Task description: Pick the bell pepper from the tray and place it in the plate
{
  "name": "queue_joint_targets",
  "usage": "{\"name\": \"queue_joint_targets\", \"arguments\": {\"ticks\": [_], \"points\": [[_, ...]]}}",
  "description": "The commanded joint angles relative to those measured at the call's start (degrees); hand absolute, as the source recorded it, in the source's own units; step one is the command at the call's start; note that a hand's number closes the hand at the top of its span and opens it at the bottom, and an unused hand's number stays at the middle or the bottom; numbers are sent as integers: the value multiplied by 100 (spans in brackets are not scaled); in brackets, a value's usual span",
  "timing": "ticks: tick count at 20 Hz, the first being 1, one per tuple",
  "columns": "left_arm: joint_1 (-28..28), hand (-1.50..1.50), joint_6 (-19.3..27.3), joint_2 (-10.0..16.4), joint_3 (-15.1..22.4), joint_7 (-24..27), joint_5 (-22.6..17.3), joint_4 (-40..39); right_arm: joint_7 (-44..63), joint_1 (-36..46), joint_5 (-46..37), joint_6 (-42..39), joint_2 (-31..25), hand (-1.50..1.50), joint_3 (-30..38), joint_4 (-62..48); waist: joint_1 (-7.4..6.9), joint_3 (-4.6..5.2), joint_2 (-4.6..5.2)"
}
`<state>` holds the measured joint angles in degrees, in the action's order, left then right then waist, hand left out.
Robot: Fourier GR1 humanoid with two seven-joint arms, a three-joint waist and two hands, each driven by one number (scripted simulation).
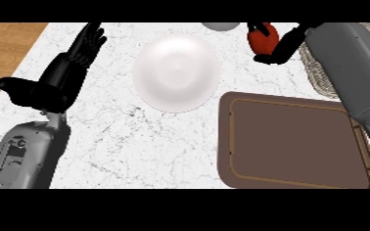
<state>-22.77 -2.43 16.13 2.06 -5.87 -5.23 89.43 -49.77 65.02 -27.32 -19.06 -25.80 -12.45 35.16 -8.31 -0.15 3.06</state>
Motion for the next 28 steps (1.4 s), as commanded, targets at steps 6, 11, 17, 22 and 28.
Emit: {"name": "queue_joint_targets", "arguments": {"ticks": [6,11,17,22,28], "points": [[32,0,130,0,-48,-20,147,-32,-627,869,153,-656,935,150,-204,-962,246,13,-118],[304,0,17,56,-48,-57,102,90,-373,1112,56,-538,1568,150,-382,-1461,275,17,-148],[270,0,68,95,-246,59,99,49,65,1307,-217,377,2519,150,-527,-2031,342,21,-141],[197,0,-8,27,-183,-98,18,142,-41,979,-295,922,2570,150,-1004,-2011,198,20,-141],[115,0,-94,-24,-121,26,75,-131,447,720,-8,658,2578,-150,-1218,-2188,96,23,-104]]}}
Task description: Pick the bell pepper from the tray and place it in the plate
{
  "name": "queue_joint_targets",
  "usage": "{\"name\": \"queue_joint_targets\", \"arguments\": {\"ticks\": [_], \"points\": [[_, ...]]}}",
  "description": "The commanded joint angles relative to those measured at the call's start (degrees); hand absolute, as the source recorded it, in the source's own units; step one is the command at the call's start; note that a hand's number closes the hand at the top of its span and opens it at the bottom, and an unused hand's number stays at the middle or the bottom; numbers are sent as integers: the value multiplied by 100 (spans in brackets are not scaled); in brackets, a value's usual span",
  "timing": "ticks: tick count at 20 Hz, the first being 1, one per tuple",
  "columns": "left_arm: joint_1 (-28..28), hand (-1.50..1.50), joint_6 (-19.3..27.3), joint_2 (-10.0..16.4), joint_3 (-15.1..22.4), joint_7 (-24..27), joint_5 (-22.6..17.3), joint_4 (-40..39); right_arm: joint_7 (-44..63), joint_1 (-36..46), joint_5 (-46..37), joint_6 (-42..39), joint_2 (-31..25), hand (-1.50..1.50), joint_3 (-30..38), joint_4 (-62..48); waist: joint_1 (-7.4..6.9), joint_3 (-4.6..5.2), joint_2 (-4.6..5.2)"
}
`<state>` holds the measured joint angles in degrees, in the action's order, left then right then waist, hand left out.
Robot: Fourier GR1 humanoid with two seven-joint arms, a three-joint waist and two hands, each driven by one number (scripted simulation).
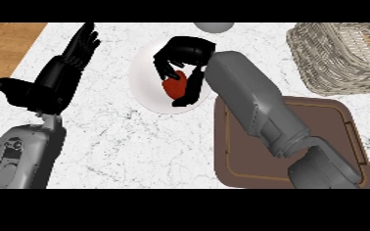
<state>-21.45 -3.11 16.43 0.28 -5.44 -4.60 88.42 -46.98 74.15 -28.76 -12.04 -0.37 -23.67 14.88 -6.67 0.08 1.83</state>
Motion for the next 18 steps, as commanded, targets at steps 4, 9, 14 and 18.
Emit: {"name": "queue_joint_targets", "arguments": {"ticks": [4,9,14,18], "points": [[-494,0,-51,-132,132,-70,49,-259,386,-476,467,-353,36,-150,-389,267,-224,-1,41],[-269,0,-17,-258,313,-49,144,-60,260,-546,1132,-792,36,-150,-224,410,-290,-6,16],[-487,0,13,-190,75,-151,49,-276,380,-616,2020,-971,37,-150,170,443,-188,-7,19],[-342,0,91,-192,136,-166,177,-143,713,-137,2545,-1649,37,-150,566,54,-105,-7,11]]}}
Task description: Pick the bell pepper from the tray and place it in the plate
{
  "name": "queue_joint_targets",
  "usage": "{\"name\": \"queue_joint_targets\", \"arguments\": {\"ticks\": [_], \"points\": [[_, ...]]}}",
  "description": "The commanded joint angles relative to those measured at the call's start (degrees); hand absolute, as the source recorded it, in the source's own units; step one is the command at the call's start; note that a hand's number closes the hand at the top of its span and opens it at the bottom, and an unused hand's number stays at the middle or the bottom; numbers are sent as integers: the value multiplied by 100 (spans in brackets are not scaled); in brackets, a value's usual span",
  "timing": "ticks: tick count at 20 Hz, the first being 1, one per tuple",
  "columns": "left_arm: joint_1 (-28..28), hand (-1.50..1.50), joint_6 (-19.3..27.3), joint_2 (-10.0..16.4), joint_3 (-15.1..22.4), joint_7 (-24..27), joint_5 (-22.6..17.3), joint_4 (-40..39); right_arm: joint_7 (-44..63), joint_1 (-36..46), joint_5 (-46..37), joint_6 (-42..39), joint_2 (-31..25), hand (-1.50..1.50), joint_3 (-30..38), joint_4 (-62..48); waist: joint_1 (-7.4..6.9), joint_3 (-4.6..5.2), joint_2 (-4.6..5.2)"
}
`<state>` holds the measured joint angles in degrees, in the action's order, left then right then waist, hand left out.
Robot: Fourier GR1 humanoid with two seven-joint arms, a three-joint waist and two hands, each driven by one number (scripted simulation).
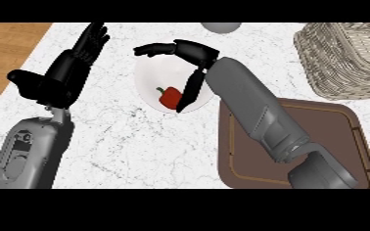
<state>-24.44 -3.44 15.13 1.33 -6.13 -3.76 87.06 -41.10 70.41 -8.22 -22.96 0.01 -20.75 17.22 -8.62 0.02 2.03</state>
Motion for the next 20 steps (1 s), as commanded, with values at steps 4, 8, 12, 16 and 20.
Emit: {"name": "queue_joint_targets", "arguments": {"ticks": [4,8,12,16,20], "points": [[32,0,120,-106,54,13,105,47,294,513,720,-683,-69,-150,676,-662,182,-2,64],[25,0,63,-19,-26,-8,55,128,453,755,950,-845,-321,-150,966,-886,128,-2,95],[54,0,61,-23,-34,-74,14,279,253,657,1010,-1114,-800,-150,1064,-945,71,-10,138],[-27,0,8,91,-137,-89,-17,246,259,766,1014,-1421,-1111,-150,1081,-903,13,-13,177],[-37,0,-13,21,-77,-40,-38,327,93,600,906,-1469,-1314,-150,986,-823,-19,-20,223]]}}
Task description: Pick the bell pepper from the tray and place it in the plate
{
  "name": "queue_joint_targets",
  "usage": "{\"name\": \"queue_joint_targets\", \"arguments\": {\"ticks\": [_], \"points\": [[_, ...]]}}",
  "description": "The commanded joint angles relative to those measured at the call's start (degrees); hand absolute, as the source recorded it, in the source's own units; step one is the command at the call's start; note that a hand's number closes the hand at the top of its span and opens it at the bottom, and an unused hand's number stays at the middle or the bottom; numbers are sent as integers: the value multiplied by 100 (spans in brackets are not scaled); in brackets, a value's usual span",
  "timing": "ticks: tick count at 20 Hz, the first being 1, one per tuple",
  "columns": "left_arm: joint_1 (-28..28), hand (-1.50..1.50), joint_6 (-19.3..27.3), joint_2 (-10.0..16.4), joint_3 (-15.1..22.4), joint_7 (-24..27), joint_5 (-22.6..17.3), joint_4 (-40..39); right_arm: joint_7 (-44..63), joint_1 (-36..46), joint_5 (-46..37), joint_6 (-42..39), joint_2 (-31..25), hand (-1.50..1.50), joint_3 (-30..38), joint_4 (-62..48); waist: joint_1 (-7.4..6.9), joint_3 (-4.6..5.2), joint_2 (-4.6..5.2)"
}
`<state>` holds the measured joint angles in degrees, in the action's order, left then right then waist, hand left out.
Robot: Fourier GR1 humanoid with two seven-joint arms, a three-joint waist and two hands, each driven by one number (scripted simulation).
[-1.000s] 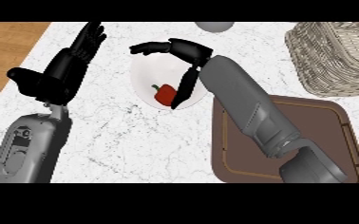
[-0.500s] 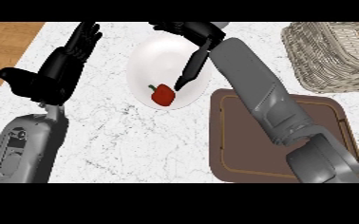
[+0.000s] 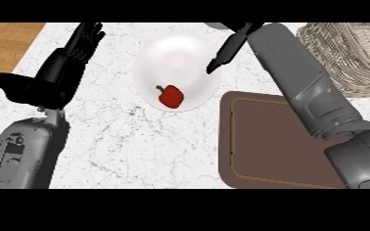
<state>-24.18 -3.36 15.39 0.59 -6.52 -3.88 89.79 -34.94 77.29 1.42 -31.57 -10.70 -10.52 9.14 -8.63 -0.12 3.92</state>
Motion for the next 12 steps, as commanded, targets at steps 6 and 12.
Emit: {"name": "queue_joint_targets", "arguments": {"ticks": [6,12], "points": [[-29,0,-50,-82,122,64,26,24,-476,-60,-28,-752,-612,-150,-4,82,-100,-13,113],[-89,0,44,-128,113,41,73,11,-633,-119,-64,-500,-873,-150,-13,256,-158,-22,159]]}}
